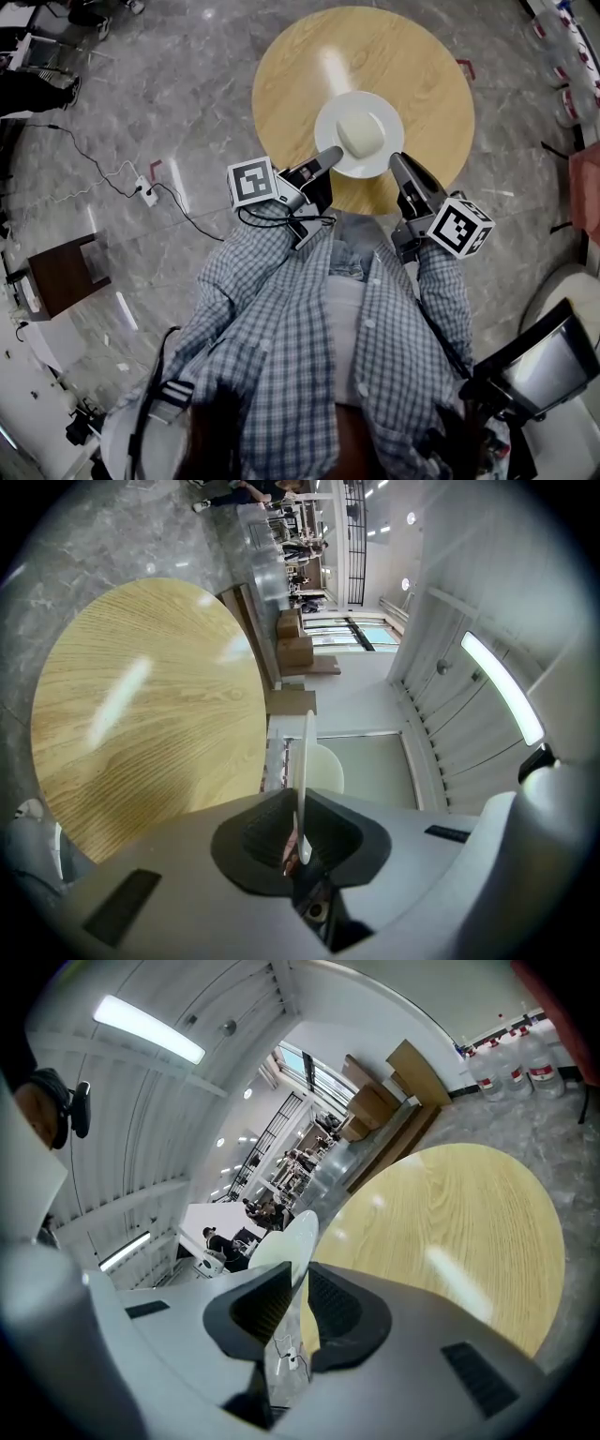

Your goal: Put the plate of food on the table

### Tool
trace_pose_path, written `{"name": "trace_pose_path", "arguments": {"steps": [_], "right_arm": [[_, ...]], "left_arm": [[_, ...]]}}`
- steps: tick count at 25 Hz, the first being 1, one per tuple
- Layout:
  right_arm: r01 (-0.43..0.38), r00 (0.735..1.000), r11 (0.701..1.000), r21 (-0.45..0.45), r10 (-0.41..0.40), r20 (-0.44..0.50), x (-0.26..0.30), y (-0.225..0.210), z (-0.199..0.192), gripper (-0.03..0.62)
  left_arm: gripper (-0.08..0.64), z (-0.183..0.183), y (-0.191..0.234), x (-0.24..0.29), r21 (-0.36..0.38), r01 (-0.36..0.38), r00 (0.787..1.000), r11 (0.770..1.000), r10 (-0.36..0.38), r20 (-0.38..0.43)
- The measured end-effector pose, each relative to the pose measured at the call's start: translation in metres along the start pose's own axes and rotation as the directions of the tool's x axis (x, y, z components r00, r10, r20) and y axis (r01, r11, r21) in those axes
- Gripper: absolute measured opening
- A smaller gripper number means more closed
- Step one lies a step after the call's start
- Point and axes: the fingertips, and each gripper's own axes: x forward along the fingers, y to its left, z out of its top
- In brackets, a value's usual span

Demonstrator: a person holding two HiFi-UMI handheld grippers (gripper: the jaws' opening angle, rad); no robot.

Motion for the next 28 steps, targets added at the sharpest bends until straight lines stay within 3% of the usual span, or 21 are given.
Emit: {"name": "trace_pose_path", "arguments": {"steps": [8, 13, 28], "right_arm": [[0.019, 0.999, 1.0, 0.017, -0.019, -0.047, 0.006, -0.009, -0.005, 0.063], [0.052, 0.997, 0.998, 0.034, -0.05, -0.055, 0.012, -0.022, -0.002, 0.063], [0.119, 0.986, 0.99, 0.075, -0.109, -0.125, 0.038, -0.072, -0.012, 0.062]], "left_arm": [[0.028, 0.004, 0.005, 0.005, 0.005, -0.001, 1.0, 1.0, 0.001, -0.018], [0.027, 0.01, 0.019, 0.011, 0.028, -0.046, 0.999, 0.999, 0.046, -0.017], [0.027, 0.021, 0.068, 0.034, -0.011, -0.122, 0.992, 0.992, 0.122, -0.043]]}}
